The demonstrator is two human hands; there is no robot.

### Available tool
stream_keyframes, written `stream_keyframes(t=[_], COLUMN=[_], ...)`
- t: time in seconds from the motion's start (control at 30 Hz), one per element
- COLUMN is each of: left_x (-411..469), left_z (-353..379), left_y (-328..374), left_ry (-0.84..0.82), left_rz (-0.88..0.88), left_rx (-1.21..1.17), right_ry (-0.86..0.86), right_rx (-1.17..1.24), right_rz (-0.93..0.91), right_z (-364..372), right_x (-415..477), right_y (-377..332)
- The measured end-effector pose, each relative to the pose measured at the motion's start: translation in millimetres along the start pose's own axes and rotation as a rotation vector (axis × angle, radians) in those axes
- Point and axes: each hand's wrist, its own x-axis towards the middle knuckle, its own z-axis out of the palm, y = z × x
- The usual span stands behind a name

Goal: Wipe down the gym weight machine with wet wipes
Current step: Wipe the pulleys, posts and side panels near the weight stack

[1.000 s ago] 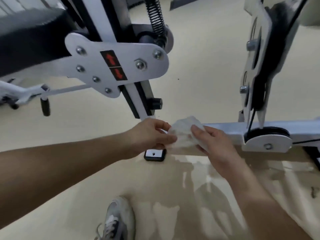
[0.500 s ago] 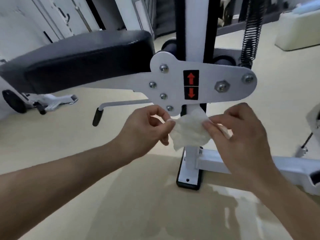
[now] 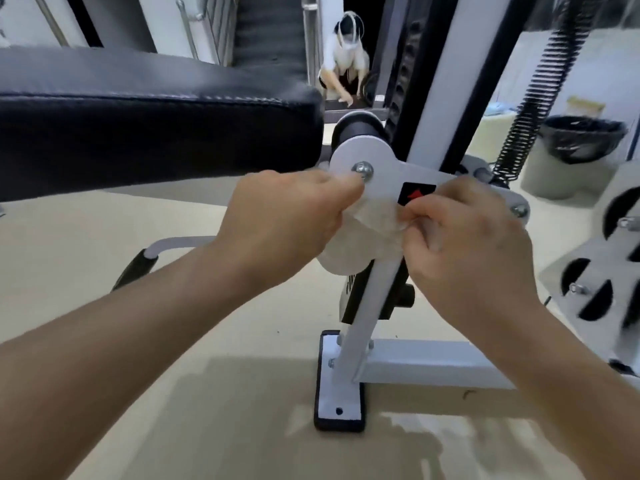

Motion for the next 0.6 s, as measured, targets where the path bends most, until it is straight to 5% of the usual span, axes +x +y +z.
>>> stream_keyframes(t=[0.07,0.17,0.3,0.47,0.6], left_x=[2,4,-2,-20,-25], left_z=[1,1,13,22,30], left_y=[-2,-1,-5,5,15], left_ry=[0.035,0.079,0.145,0.202,0.099], left_rz=[-0.069,-0.136,-0.045,0.024,0.059], left_rx=[-0.039,-0.091,-0.069,-0.182,-0.219], right_ry=[0.071,-0.030,-0.424,-0.104,-0.152], right_rx=[-0.175,-0.091,0.511,0.770,0.680], right_rz=[-0.097,-0.153,0.298,0.488,0.383], right_z=[-3,-4,13,2,7], right_x=[1,0,1,25,26], right_y=[-3,-12,-33,-34,-40])
